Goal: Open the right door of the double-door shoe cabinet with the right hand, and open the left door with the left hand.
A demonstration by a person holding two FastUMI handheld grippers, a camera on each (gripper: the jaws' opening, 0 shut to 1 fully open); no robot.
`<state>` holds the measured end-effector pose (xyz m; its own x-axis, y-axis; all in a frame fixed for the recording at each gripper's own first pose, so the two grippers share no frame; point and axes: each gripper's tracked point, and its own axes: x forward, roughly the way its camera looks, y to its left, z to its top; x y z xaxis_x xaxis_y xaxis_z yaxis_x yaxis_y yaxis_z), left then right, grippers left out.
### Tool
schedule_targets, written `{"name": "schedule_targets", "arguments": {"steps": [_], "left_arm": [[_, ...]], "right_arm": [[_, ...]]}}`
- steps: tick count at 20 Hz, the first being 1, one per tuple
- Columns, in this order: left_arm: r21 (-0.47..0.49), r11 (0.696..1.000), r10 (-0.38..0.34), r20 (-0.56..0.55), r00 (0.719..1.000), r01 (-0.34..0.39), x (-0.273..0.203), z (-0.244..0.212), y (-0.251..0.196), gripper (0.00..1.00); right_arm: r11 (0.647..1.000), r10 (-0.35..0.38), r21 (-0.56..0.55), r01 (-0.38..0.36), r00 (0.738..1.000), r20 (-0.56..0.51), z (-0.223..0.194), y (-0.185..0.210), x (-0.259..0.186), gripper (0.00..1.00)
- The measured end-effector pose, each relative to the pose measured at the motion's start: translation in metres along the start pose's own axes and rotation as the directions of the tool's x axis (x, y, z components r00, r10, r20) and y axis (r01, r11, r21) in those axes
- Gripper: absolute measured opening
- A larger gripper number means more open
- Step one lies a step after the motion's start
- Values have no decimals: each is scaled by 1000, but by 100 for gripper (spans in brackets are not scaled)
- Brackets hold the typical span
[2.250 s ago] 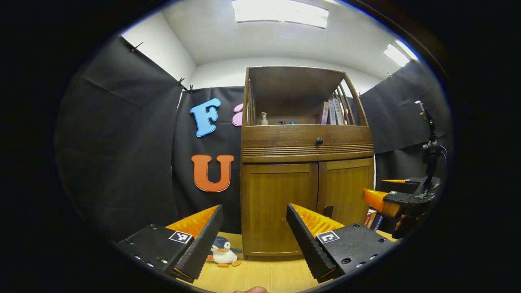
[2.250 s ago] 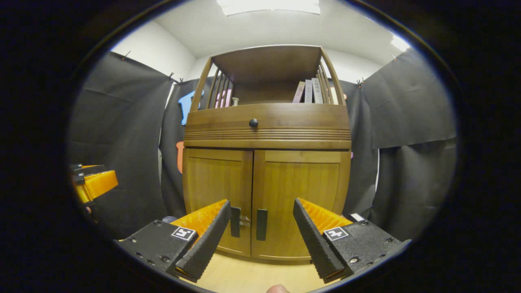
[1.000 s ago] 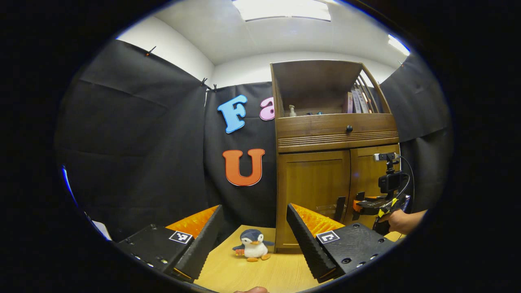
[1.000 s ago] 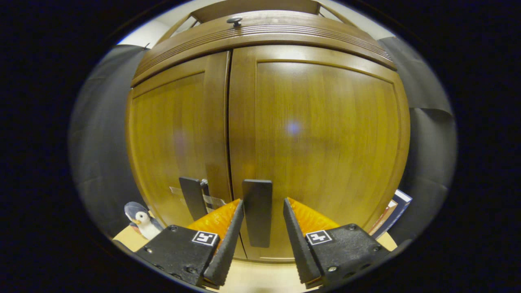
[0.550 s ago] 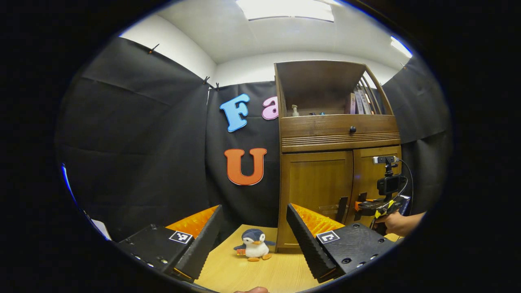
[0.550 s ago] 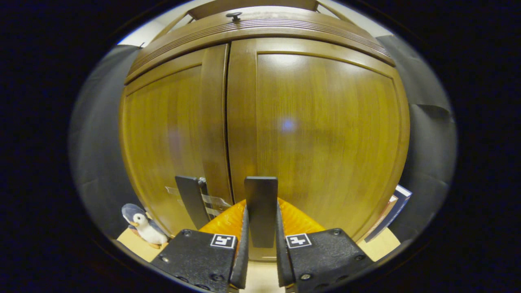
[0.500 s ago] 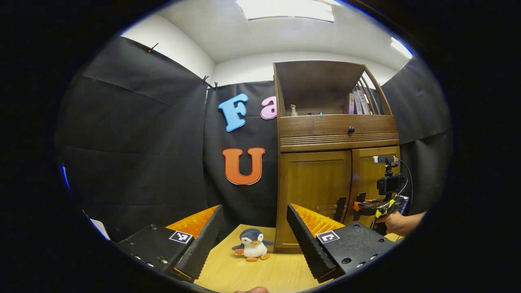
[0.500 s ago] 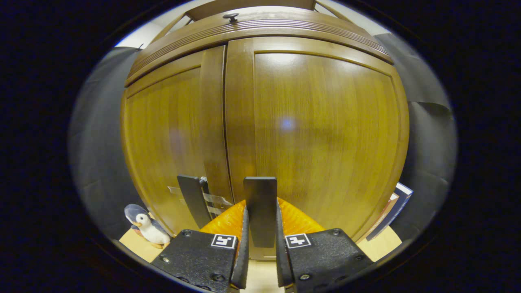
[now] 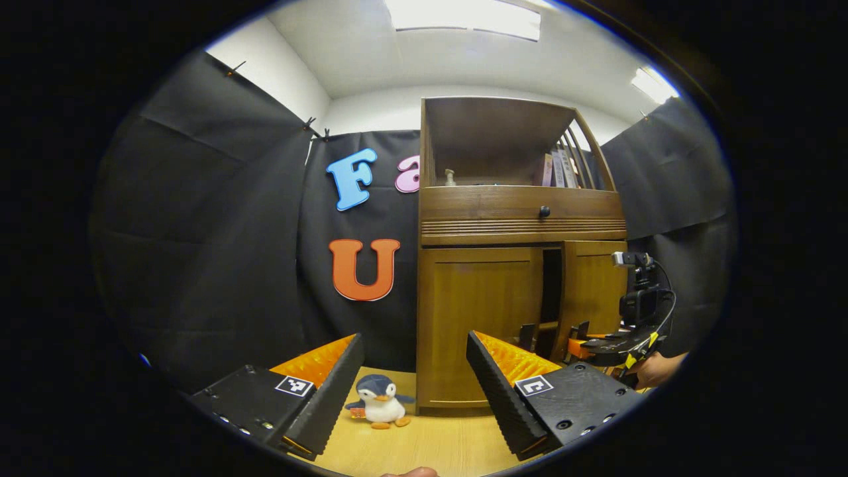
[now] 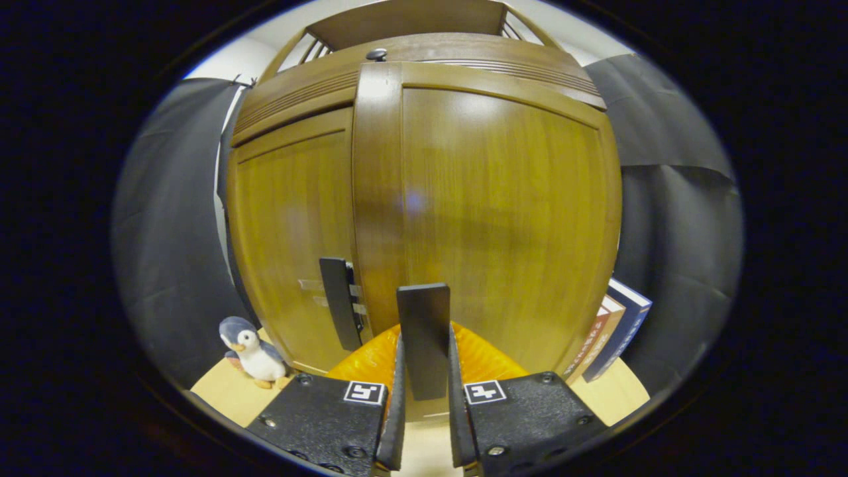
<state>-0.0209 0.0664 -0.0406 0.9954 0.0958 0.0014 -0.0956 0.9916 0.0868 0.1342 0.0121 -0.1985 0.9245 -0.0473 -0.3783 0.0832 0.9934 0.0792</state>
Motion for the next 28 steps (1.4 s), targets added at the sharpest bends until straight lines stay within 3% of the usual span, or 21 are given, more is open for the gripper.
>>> {"name": "schedule_targets", "arguments": {"steps": [14, 22, 28], "left_arm": [[-11, 992, -125, -20, 992, 124, 22, -8, -58, 95], [-30, 978, -207, -29, 978, 206, 29, -11, -108, 95], [-23, 966, -257, -45, 965, 256, 36, -17, -143, 95]], "right_arm": [[998, -59, 28, 58, 998, 8, -21, -64, -100, 29], [986, -133, 100, 133, 991, -13, -29, -128, -144, 21], [972, -202, 127, 200, 979, 1, -26, -178, -159, 22]]}}
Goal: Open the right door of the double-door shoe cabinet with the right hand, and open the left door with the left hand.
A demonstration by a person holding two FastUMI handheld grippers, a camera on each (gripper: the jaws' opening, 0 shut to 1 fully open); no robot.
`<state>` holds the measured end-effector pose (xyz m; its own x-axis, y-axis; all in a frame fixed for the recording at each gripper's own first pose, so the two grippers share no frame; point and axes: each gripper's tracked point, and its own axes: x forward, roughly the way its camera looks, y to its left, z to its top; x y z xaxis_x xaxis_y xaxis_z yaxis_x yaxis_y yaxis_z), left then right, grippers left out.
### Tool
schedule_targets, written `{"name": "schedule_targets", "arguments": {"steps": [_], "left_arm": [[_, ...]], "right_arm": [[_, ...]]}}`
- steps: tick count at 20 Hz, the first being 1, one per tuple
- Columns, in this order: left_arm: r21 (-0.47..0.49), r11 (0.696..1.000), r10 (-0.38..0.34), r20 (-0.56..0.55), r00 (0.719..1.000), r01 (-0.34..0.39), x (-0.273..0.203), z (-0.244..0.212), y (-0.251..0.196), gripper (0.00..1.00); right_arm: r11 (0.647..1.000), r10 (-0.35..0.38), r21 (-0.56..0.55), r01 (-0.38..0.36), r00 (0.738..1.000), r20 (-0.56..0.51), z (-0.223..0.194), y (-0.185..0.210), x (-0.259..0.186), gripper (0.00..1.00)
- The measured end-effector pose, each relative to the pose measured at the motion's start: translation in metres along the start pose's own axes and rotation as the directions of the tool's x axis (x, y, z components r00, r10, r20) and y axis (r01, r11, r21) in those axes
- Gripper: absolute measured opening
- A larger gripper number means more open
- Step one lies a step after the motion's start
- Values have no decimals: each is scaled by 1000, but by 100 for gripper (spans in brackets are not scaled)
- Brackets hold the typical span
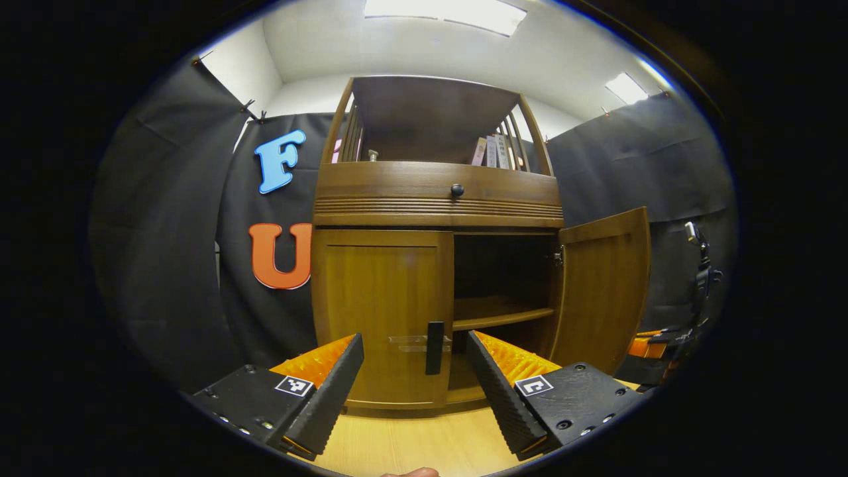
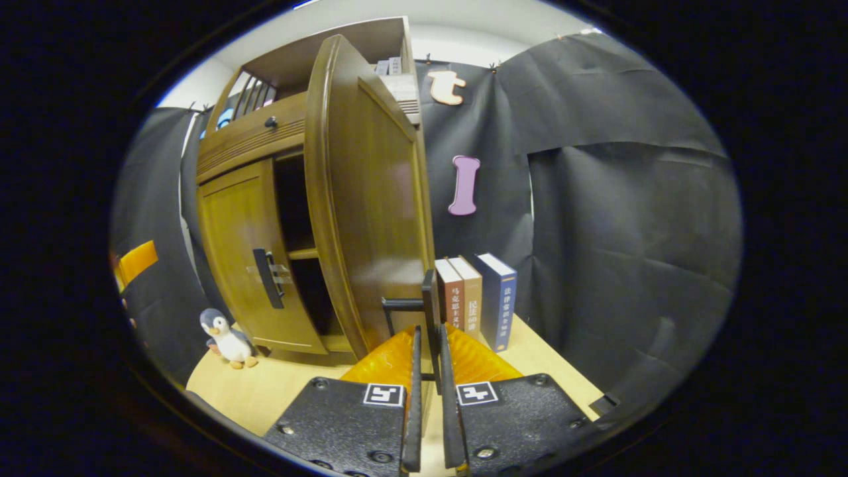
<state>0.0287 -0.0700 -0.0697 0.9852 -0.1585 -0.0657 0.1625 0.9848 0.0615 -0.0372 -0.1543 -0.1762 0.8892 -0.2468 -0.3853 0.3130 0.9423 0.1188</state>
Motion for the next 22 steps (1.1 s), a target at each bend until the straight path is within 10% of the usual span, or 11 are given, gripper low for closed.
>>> {"name": "schedule_targets", "arguments": {"steps": [4, 16, 18, 22], "left_arm": [[5, 1000, -23, -20, 1000, 23, 16, -7, -16, 95], [-45, 999, -22, -107, 994, 17, 104, -50, -31, 95], [-50, 999, -1, -124, 992, -6, 119, -60, -26, 95], [-65, 997, 17, -178, 984, -29, 152, -84, -20, 95]], "right_arm": [[1000, -26, -3, 26, 1000, 10, 3, -18, -2, 5], [996, -82, 35, 79, 993, 84, 29, -76, -29, 22], [995, -102, 7, 102, 989, 110, 38, -83, -37, 9], [987, -147, -43, 155, 979, 143, 51, -98, -49, 34]]}}
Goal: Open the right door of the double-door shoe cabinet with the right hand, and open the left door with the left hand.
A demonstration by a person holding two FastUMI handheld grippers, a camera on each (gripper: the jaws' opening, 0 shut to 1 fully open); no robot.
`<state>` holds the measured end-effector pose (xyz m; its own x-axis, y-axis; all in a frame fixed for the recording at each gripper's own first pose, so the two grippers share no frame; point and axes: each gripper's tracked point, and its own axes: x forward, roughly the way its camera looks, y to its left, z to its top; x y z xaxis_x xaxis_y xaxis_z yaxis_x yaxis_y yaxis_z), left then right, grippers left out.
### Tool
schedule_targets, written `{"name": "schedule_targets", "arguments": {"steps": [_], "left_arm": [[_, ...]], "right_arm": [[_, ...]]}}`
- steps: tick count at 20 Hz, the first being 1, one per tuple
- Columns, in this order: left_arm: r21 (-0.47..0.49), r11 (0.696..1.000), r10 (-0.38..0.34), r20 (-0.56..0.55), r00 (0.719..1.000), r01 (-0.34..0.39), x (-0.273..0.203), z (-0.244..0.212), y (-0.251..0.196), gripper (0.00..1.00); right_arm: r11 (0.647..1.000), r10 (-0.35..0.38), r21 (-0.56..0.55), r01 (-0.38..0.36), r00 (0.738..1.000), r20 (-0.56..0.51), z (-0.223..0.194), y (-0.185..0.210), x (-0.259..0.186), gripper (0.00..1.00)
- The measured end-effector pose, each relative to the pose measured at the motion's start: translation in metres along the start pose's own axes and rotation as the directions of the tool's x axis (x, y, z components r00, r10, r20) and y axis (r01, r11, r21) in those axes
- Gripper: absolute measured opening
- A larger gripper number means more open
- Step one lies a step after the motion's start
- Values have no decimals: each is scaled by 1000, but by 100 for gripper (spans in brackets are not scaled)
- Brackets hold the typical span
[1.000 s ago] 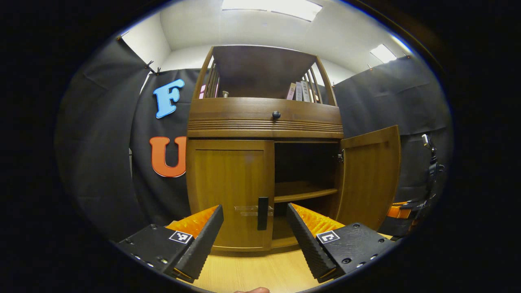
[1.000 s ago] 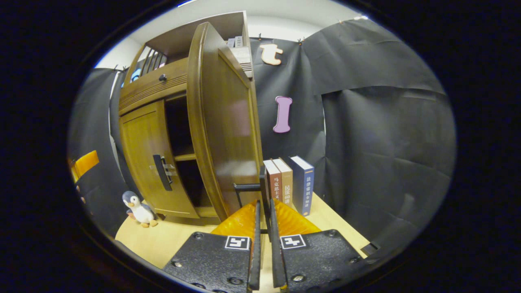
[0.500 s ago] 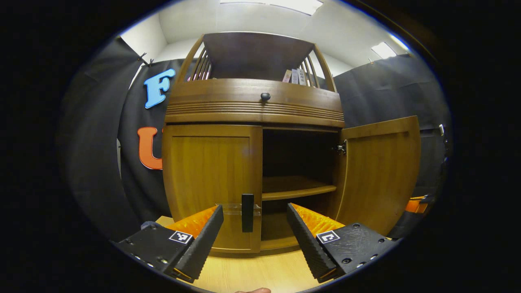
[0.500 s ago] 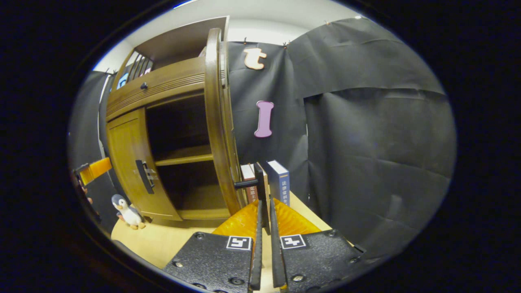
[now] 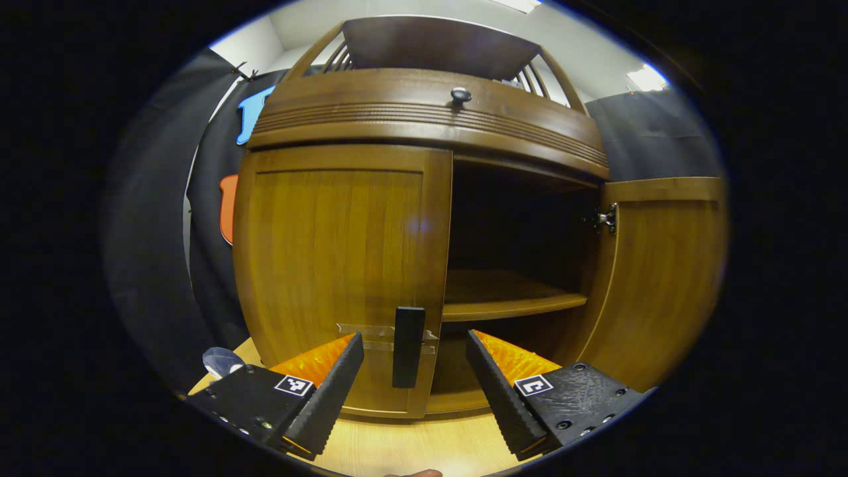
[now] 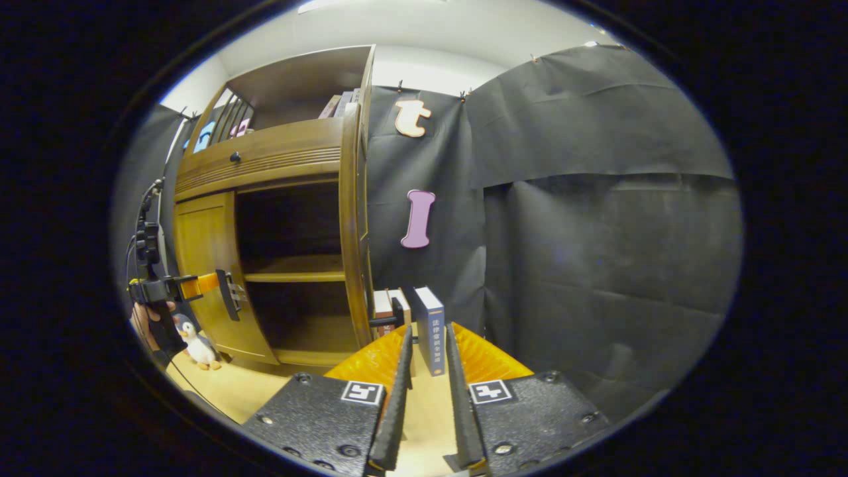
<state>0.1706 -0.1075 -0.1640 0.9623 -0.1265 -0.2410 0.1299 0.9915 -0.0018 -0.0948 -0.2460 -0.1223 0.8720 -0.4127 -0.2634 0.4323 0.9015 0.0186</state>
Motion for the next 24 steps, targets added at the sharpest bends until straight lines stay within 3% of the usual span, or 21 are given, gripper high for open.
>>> {"name": "schedule_targets", "arguments": {"steps": [4, 11, 12, 13, 14, 16, 17, 18, 19, 20, 21, 22, 24], "left_arm": [[25, 999, 21, -14, 1000, -20, 25, -10, 1, 95], [22, 997, 74, -50, 996, -73, 53, -30, 10, 95], [23, 997, 81, -54, 995, -80, 55, -33, 13, 82], [24, 996, 82, -54, 995, -81, 58, -35, 14, 93], [32, 995, 92, -54, 994, -90, 58, -35, 16, 82], [57, 992, 113, -74, 991, -109, 62, -38, 19, 75], [62, 993, 101, -81, 992, -96, 62, -40, 15, 80], [68, 994, 88, -88, 992, -83, 64, -41, 12, 51], [78, 994, 80, -86, 993, -73, 66, -40, 11, 67], [91, 993, 77, -81, 994, -69, 66, -37, 10, 38], [106, 992, 70, -69, 995, -63, 68, -35, 10, 55], [119, 992, 55, -59, 997, -48, 71, -30, 9, 33], [128, 991, 35, -64, 997, -27, 71, -32, 7, 45]], "right_arm": [[999, -43, 9, 43, 999, 11, 7, -18, -8, 49], [996, -84, 1, 84, 996, 4, 7, -35, -12, 56], [996, -92, -5, 92, 996, 9, 8, -37, -13, 56], [995, -100, -10, 100, 995, 16, 10, -39, -15, 56], [994, -108, -14, 108, 994, 21, 12, -40, -17, 55], [994, -108, -17, 109, 994, 17, 12, -40, -17, 55], [994, -108, -16, 108, 994, 15, 12, -40, -18, 56], [994, -112, -14, 112, 994, 15, 12, -40, -18, 55], [994, -112, -12, 112, 994, 15, 12, -40, -19, 55], [994, -112, -12, 112, 994, 14, 12, -40, -20, 56], [993, -115, -13, 115, 993, 12, 11, -42, -23, 56], [993, -114, -12, 114, 993, 8, 9, -42, -25, 55], [993, -114, -13, 114, 993, 2, 10, -41, -29, 56]]}}
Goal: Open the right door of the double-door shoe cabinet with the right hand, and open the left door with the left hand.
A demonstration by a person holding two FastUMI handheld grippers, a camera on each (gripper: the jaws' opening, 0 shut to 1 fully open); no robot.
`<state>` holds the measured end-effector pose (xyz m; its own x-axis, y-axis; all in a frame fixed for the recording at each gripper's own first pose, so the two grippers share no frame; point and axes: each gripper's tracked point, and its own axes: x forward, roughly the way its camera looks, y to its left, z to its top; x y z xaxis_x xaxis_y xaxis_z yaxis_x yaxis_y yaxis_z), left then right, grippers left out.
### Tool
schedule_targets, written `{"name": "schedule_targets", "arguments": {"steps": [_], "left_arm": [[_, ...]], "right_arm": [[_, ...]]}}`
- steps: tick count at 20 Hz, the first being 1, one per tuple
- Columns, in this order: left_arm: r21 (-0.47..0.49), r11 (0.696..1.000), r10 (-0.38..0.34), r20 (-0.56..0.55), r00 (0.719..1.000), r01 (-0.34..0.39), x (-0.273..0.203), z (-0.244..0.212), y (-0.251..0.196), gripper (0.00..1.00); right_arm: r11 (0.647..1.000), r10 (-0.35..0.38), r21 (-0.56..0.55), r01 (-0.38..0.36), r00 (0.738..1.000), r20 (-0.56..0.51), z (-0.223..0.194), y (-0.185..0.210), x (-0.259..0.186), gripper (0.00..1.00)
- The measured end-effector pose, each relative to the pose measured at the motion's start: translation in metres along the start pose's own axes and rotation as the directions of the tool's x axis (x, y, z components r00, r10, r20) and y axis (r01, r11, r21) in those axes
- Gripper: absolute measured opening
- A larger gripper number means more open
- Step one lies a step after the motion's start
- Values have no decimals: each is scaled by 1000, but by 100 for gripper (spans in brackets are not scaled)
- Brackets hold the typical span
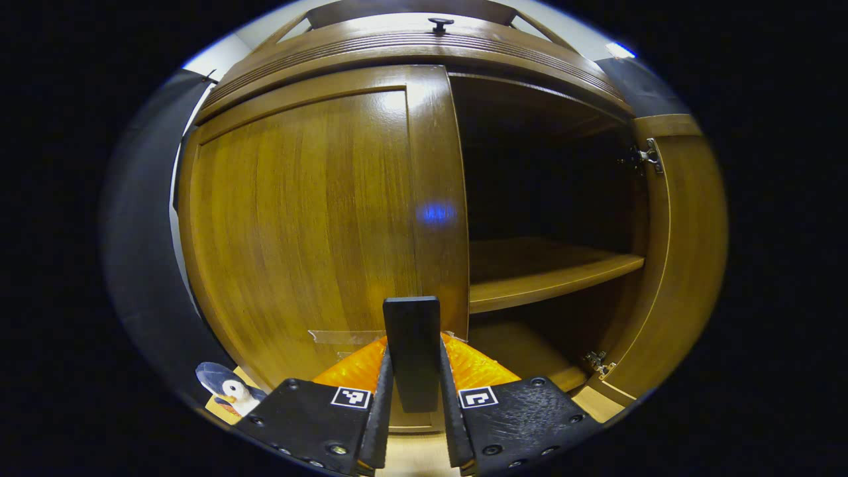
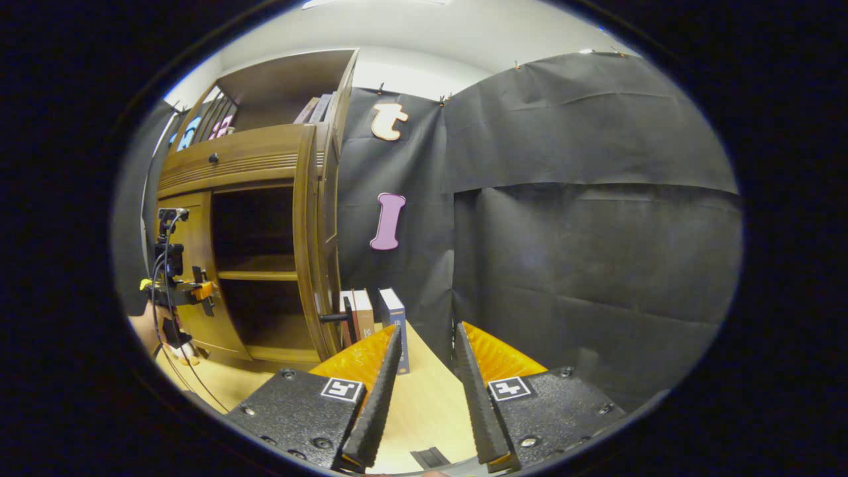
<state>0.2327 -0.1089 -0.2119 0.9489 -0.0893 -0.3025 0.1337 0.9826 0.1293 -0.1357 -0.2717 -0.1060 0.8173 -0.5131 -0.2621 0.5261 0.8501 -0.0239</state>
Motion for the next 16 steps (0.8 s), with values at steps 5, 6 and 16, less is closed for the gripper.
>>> {"name": "schedule_targets", "arguments": {"steps": [5, 6, 16], "left_arm": [[-28, 999, -17, -5, 1000, 17, -2, -1, 0, 41], [-35, 999, -9, -11, 1000, 8, -5, -2, 1, 31], [-47, 999, 8, 1, 1000, -7, -59, -10, 11, 31]], "right_arm": [[1000, -7, -9, 7, 1000, -6, -2, 0, -13, 56], [1000, -10, -11, 10, 1000, -7, -5, -1, -14, 56], [998, 59, 10, -59, 998, -6, -11, 18, -24, 55]]}}
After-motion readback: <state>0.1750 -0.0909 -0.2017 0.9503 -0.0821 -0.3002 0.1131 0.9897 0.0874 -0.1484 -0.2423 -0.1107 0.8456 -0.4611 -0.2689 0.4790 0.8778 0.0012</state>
